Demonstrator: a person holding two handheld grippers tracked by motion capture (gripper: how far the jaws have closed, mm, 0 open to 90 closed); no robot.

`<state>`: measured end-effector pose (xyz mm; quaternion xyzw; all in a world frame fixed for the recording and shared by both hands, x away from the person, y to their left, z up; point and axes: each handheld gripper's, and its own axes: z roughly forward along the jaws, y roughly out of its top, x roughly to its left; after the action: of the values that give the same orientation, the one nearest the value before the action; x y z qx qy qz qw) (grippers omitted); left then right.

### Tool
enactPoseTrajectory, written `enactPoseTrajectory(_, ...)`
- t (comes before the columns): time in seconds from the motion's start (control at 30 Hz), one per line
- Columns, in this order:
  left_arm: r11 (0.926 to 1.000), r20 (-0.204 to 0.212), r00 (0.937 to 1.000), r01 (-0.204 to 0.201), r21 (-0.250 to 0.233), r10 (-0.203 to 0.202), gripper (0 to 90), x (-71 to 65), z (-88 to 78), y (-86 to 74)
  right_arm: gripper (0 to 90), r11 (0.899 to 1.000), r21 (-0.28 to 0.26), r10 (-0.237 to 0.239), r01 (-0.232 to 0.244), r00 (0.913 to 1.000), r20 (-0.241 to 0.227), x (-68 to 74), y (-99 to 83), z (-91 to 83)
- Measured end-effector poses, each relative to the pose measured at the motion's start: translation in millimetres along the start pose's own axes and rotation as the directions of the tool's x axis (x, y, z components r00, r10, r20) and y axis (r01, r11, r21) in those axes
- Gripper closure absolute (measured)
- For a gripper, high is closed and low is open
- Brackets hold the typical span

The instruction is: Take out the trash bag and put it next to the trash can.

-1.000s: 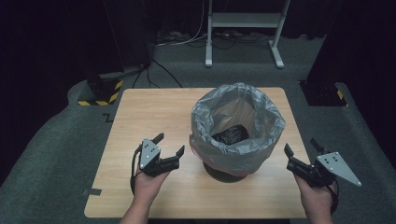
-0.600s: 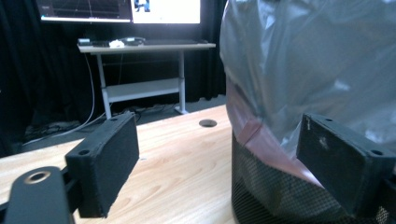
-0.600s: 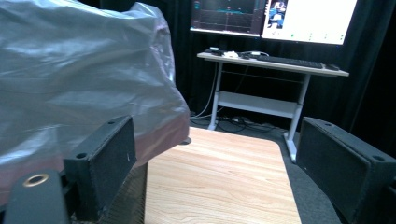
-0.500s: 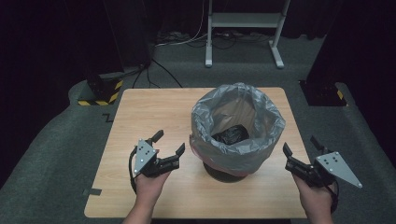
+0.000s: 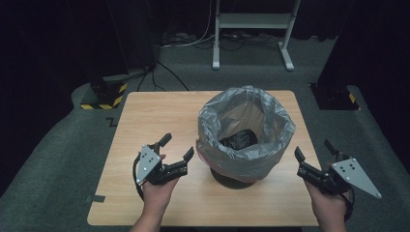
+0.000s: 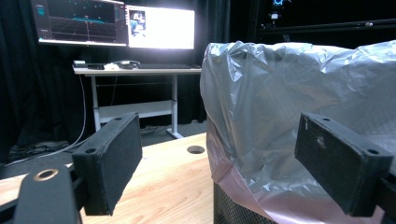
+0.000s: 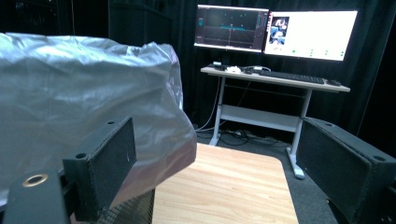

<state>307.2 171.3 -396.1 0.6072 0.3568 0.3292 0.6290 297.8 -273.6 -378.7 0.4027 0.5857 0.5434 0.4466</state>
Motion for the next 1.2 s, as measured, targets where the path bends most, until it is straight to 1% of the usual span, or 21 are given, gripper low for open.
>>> enactPoseTrajectory(0.07, 1.0000, -0.002, 1.0000, 0.002, -0.008, -0.002, 15.0, -0.7, -2.9, 1.1, 11.6, 1.000, -0.006, -0.002, 0.002, 1.0000, 0.000, 1.1, 2.2, -0.3)
enactPoseTrajectory(0.1, 0.9999, -0.001, 1.0000, 0.006, -0.009, -0.006, 15.1, -1.3, -4.0, 2.3, 11.6, 1.000, -0.007, 0.006, -0.006, 1.0000, -0.005, 1.8, 3.1, -0.4)
enactPoseTrajectory(0.17, 0.9999, -0.007, 1.0000, -0.003, -0.015, 0.003, 15.1, -2.3, -6.2, 5.1, 12.2, 1.000, -0.013, 0.007, -0.007, 0.9999, -0.012, 2.7, 4.4, -0.2)
enactPoseTrajectory(0.23, 0.9996, -0.009, 0.9999, -0.005, -0.030, 0.005, 15.1, -3.9, -8.4, 7.4, 13.2, 0.999, -0.016, 0.028, -0.029, 0.9993, -0.026, 3.4, 5.5, 0.6)
enactPoseTrajectory(0.3, 0.9994, -0.004, 0.9999, -0.011, -0.034, 0.010, 15.1, -6.3, -9.5, 10.2, 13.9, 0.999, -0.020, 0.035, -0.036, 0.9987, -0.036, 4.4, 7.3, 2.1)
enactPoseTrajectory(0.33, 0.9993, -0.005, 0.9999, -0.010, -0.036, 0.010, 15.2, -7.2, -9.5, 11.5, 14.2, 0.999, -0.027, 0.036, -0.037, 0.9986, -0.039, 5.5, 9.0, 2.6)
enactPoseTrajectory(0.4, 0.9989, 0.005, 1.0000, 0.003, -0.048, -0.003, 15.2, -9.4, -9.2, 15.8, 15.2, 0.999, -0.036, 0.031, -0.032, 0.9987, -0.041, 6.8, 11.1, 2.3)
enactPoseTrajectory(0.43, 0.9983, 0.014, 0.9999, 0.009, -0.057, -0.008, 15.3, -11.5, -8.4, 18.0, 15.6, 0.999, -0.039, 0.030, -0.031, 0.9986, -0.044, 7.6, 12.3, 2.3)
enactPoseTrajectory(0.47, 0.9982, 0.018, 0.9998, 0.005, -0.060, -0.003, 15.4, -14.0, -6.8, 20.6, 15.9, 0.999, -0.042, 0.028, -0.030, 0.9987, -0.042, 8.3, 13.9, 1.9)
enactPoseTrajectory(0.53, 0.9979, 0.013, 0.9998, -0.011, -0.064, 0.012, 15.4, -17.9, -3.3, 25.5, 16.3, 0.998, -0.052, 0.023, -0.025, 0.9988, -0.042, 9.8, 17.3, 0.8)
enactPoseTrajectory(0.6, 0.9968, 0.025, 0.9997, -0.001, -0.080, 0.003, 15.2, -21.8, 1.1, 31.2, 16.4, 0.998, -0.063, 0.011, -0.014, 0.9992, -0.039, 11.1, 20.8, -0.3)
enactPoseTrajectory(0.67, 0.9963, 0.027, 0.9996, 0.004, -0.086, -0.001, 15.3, -24.3, 5.3, 36.3, 17.2, 0.997, -0.069, 0.016, -0.018, 0.9992, -0.038, 11.4, 24.0, -0.9)
enactPoseTrajectory(0.73, 0.9960, 0.024, 0.9996, 0.018, -0.087, -0.016, 15.8, -26.0, 11.3, 43.2, 18.0, 0.997, -0.073, 0.016, -0.019, 0.9991, -0.038, 11.1, 27.6, 0.0)
enactPoseTrajectory(0.77, 0.9959, 0.034, 0.9989, 0.035, -0.083, -0.032, 15.8, -27.2, 15.8, 48.0, 18.1, 0.997, -0.073, 0.020, -0.023, 0.9991, -0.038, 10.8, 29.3, 0.5)
enactPoseTrajectory(0.87, 0.9983, 0.028, 0.9991, 0.033, -0.047, -0.031, 17.7, -32.0, 27.0, 57.4, 19.1, 0.996, -0.079, 0.041, -0.044, 0.9984, -0.038, 8.5, 37.7, 2.1)
enactPoseTrajectory(0.9, 0.9988, 0.020, 0.9993, 0.033, -0.035, -0.033, 18.5, -34.2, 31.8, 60.3, 19.5, 0.996, -0.081, 0.044, -0.047, 0.9983, -0.039, 8.3, 39.8, 2.3)
enactPoseTrajectory(0.93, 0.9989, 0.016, 0.9993, 0.033, -0.032, -0.033, 20.2, -34.7, 34.7, 61.6, 19.7, 0.995, -0.086, 0.043, -0.047, 0.9983, -0.039, 8.2, 43.2, 2.8)
enactPoseTrajectory(1.0, 0.9987, -0.004, 0.9987, 0.051, -0.006, -0.051, 21.6, -35.0, 43.5, 63.5, 20.1, 0.995, -0.086, 0.045, -0.049, 0.9979, -0.046, 9.4, 48.9, 4.6)
enactPoseTrajectory(1.03, 0.9983, -0.007, 0.9983, 0.058, 0.003, -0.058, 22.4, -34.4, 45.9, 63.8, 20.5, 0.995, -0.086, 0.045, -0.049, 0.9979, -0.047, 10.2, 51.2, 5.7)
enactPoseTrajectory(1.1, 0.9974, -0.022, 0.9976, 0.066, 0.030, -0.065, 24.1, -32.6, 52.3, 65.0, 20.8, 0.996, -0.082, 0.042, -0.046, 0.9979, -0.050, 12.2, 55.3, 7.8)
enactPoseTrajectory(1.2, 0.9965, -0.022, 0.9969, 0.076, 0.034, -0.075, 27.3, -30.7, 56.5, 66.2, 21.5, 0.995, -0.091, 0.029, -0.033, 0.9983, -0.051, 16.1, 61.7, 11.2)
